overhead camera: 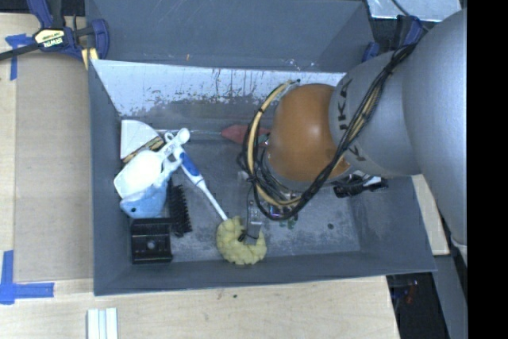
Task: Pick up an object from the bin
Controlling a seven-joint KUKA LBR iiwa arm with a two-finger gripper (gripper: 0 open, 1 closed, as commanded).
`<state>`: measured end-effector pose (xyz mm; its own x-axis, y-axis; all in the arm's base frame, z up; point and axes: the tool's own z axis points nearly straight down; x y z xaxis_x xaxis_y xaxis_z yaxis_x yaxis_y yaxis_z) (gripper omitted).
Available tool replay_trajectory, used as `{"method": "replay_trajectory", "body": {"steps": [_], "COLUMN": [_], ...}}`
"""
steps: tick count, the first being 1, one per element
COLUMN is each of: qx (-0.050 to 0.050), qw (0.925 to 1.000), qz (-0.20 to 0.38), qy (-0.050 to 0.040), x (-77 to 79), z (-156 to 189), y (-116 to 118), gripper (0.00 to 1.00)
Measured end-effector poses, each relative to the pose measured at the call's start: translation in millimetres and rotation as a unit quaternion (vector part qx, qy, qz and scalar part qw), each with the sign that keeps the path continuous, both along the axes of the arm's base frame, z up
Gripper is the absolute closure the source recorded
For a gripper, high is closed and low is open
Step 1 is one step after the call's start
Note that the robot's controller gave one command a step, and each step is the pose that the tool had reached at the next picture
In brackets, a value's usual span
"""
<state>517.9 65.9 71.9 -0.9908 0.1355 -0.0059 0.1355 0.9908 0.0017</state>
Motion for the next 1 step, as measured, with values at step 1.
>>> {"method": "replay_trajectory", "body": {"steps": [1], "qx": [0.002], "qw": [0.9852], "qz": [-0.171], "qy": [-0.0044], "x": [-7.9], "z": [62.8], "y": [11.5], "gripper": [0.0]}}
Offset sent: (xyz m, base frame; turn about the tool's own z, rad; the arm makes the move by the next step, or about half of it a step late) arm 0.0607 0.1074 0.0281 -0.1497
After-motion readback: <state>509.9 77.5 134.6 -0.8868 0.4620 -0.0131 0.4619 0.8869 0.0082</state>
